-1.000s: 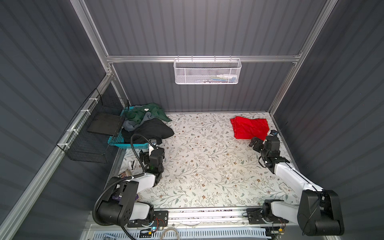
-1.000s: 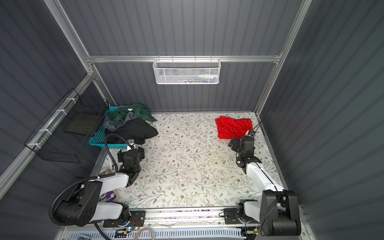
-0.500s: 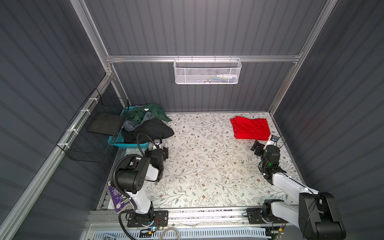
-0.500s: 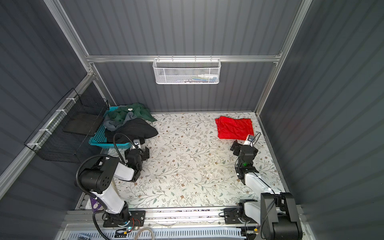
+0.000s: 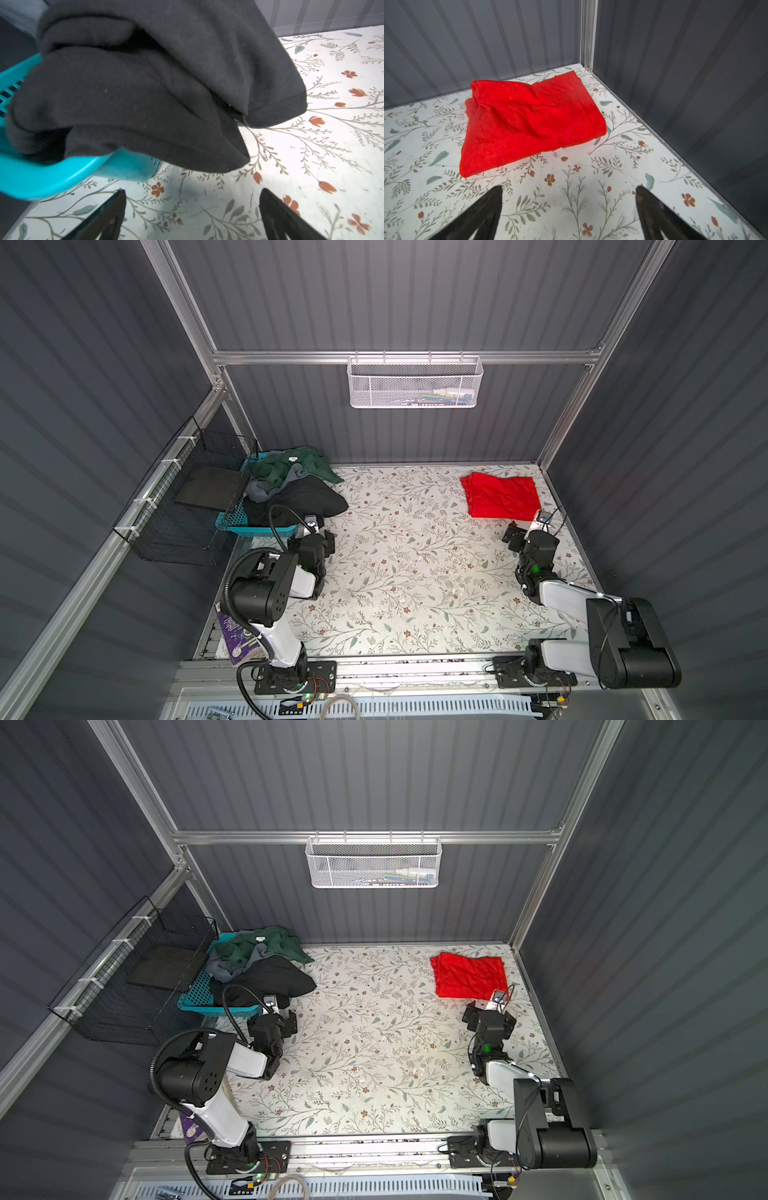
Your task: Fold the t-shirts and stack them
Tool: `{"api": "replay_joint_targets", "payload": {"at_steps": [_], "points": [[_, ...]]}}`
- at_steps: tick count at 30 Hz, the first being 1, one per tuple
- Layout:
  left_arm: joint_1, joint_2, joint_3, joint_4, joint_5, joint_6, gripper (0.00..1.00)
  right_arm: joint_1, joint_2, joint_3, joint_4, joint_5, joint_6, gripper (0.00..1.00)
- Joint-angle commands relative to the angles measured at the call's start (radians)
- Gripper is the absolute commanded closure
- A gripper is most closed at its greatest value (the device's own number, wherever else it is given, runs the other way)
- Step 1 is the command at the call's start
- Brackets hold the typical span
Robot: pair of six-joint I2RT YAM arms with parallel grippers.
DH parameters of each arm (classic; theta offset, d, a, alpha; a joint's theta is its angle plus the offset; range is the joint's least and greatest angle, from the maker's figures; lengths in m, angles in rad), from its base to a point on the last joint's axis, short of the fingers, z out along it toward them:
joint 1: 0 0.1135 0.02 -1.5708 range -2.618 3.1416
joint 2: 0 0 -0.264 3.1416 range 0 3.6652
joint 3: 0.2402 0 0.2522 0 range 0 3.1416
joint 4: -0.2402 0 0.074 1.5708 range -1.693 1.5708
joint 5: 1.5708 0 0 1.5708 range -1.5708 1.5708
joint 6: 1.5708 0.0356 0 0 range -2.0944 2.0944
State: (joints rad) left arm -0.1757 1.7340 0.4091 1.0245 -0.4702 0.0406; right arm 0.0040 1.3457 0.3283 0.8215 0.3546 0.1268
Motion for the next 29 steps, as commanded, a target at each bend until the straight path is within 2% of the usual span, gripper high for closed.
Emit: {"api": "replay_joint_targets", "payload": {"at_steps": [1,2,3,4,5,7,9,10,11,13,15,17,19,22,24,27,29], "points": [[0.005,-0.012,0.014,-0.001,-0.013,-0.018,0.00,-0.002,0.026,0.020,0.025,-0.072,-0.035,0.01],[0.005,-0.011,0.014,-0.001,-0.012,-0.018,0.00,-0.004,0.053,0.035,0.018,-0.080,-0.044,0.01],[0.005,-0.011,0.014,-0.002,-0.012,-0.018,0.00,-0.004,0.089,0.037,0.093,-0.080,-0.061,0.01],[0.005,-0.011,0.014,-0.002,-0.012,-0.019,0.00,-0.005,0.076,0.054,0.026,-0.084,-0.049,0.01],[0.006,-0.013,0.014,-0.003,-0.012,-0.019,0.00,-0.016,0.058,0.058,-0.017,-0.110,-0.037,0.01],[0.005,-0.011,0.016,-0.004,-0.012,-0.019,0.00,-0.029,0.087,0.043,0.066,-0.143,-0.044,0.01],[0.006,-0.011,0.015,-0.004,-0.012,-0.019,0.00,-0.038,0.078,0.045,0.022,-0.204,-0.046,0.01],[0.005,-0.010,0.016,-0.004,-0.012,-0.018,0.00,-0.049,0.099,0.010,0.080,-0.247,-0.048,0.01],[0.005,-0.011,0.016,-0.005,-0.012,-0.019,0.00,-0.050,0.146,-0.017,0.238,-0.243,-0.059,0.01],[0.005,-0.010,0.015,-0.005,-0.012,-0.019,0.00,-0.052,0.091,0.019,0.062,-0.251,-0.044,0.01],[0.005,-0.010,0.016,-0.006,-0.012,-0.019,0.00,-0.053,0.138,-0.014,0.214,-0.250,-0.054,0.01],[0.005,-0.010,0.017,-0.007,-0.011,-0.019,0.00,-0.052,0.101,0.012,0.096,-0.253,-0.046,0.01],[0.005,-0.011,0.017,-0.008,-0.012,-0.019,0.00,-0.053,0.127,-0.009,0.183,-0.252,-0.051,0.01],[0.005,-0.009,0.020,-0.012,-0.010,-0.019,0.00,-0.053,0.110,0.000,0.140,-0.251,-0.048,0.01],[0.005,-0.007,0.026,-0.017,-0.009,-0.019,0.00,-0.053,0.125,-0.013,0.193,-0.252,-0.052,0.01],[0.007,-0.011,0.023,-0.015,-0.007,-0.021,0.00,-0.053,0.115,-0.016,0.181,-0.251,-0.051,0.01],[0.007,-0.013,0.014,-0.002,-0.015,-0.021,0.00,-0.053,0.115,-0.027,0.206,-0.219,-0.041,0.01]]}}
